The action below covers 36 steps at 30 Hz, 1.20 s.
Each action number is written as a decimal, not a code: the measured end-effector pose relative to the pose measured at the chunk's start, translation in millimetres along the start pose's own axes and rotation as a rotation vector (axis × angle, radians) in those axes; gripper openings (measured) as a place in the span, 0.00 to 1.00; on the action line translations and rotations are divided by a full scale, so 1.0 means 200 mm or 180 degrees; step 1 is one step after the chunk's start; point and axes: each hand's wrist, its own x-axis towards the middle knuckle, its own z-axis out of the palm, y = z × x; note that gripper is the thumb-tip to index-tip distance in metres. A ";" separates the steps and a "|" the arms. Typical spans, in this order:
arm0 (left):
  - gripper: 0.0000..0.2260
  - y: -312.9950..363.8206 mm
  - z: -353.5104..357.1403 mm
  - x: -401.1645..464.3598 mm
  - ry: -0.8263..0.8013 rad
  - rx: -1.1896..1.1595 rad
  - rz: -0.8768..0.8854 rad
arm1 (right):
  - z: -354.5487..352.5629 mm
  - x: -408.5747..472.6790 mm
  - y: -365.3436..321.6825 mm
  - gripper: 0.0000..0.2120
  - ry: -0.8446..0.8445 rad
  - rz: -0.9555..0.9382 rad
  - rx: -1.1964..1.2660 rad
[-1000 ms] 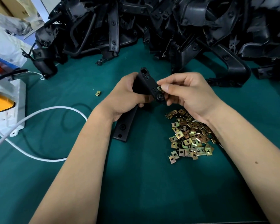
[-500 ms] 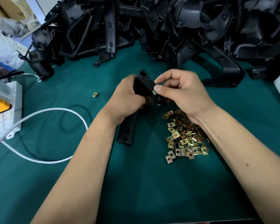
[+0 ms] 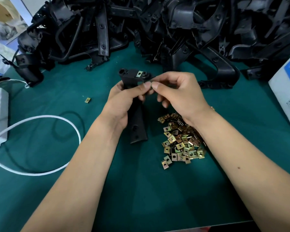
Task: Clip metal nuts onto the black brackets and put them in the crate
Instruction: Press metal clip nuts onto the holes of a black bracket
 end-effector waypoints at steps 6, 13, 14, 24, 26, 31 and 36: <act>0.19 0.01 0.03 -0.01 0.0205 -0.0511 -0.0249 | -0.01 0.00 0.00 0.10 -0.0194 -0.0216 0.0207; 0.11 0.05 -0.03 0.00 -0.0229 -0.0154 -0.0359 | -0.01 0.01 0.01 0.09 0.0004 -0.0218 0.0101; 0.08 0.06 -0.05 0.00 -0.0333 0.0022 -0.0291 | -0.02 0.01 0.01 0.09 0.0054 -0.0198 0.0123; 0.23 0.11 -0.15 -0.03 -0.1607 0.0787 -0.0429 | -0.02 0.00 -0.04 0.10 -0.0247 0.0347 0.0419; 0.22 0.11 -0.13 -0.03 -0.1607 0.0744 -0.0550 | -0.02 0.00 -0.05 0.07 -0.0369 0.0475 0.0451; 0.15 0.10 -0.12 -0.03 -0.1415 0.0701 -0.0616 | -0.03 -0.01 -0.07 0.07 -0.0598 0.0724 0.0560; 0.14 0.09 -0.12 -0.02 -0.1330 0.0668 -0.0600 | -0.04 0.00 -0.09 0.07 -0.0609 0.0793 0.0709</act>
